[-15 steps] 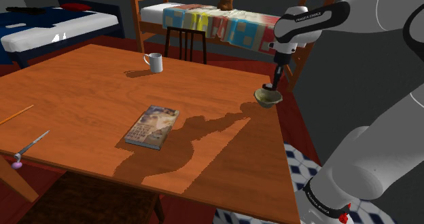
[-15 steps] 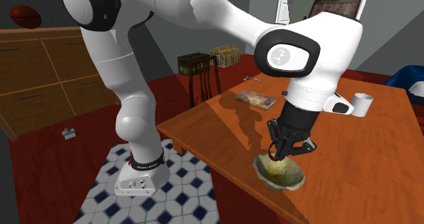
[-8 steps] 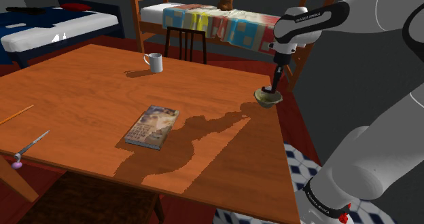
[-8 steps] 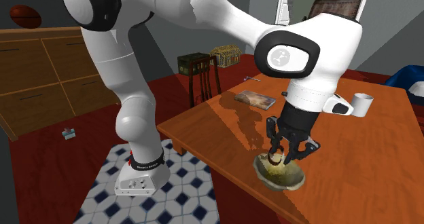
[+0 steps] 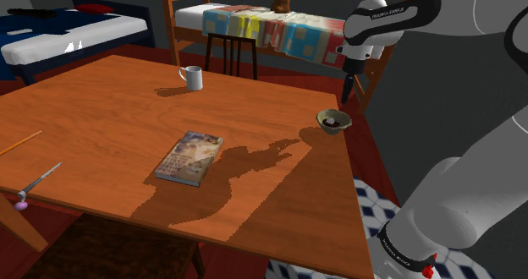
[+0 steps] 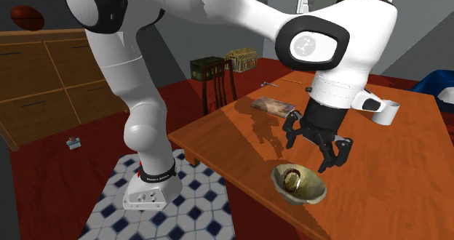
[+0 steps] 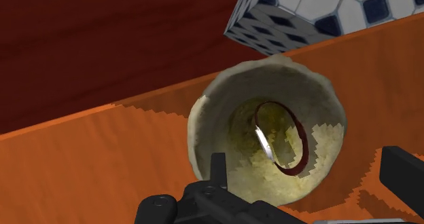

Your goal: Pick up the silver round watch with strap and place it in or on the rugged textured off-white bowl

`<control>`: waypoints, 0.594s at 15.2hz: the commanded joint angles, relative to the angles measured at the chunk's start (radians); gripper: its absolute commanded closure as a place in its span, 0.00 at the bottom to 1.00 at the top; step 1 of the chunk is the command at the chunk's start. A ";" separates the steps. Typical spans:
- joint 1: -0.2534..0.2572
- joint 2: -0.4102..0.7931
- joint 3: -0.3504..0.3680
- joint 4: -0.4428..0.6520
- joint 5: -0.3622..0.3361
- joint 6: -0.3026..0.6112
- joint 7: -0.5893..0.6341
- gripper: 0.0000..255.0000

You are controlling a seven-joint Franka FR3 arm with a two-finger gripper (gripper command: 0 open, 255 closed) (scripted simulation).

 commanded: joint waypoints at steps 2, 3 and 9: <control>0.003 0.000 0.004 0.061 0.002 -0.063 0.001 0.00; 0.003 -0.001 0.004 0.061 0.002 -0.063 0.001 0.00; 0.003 0.000 0.004 0.061 0.002 -0.063 0.001 0.00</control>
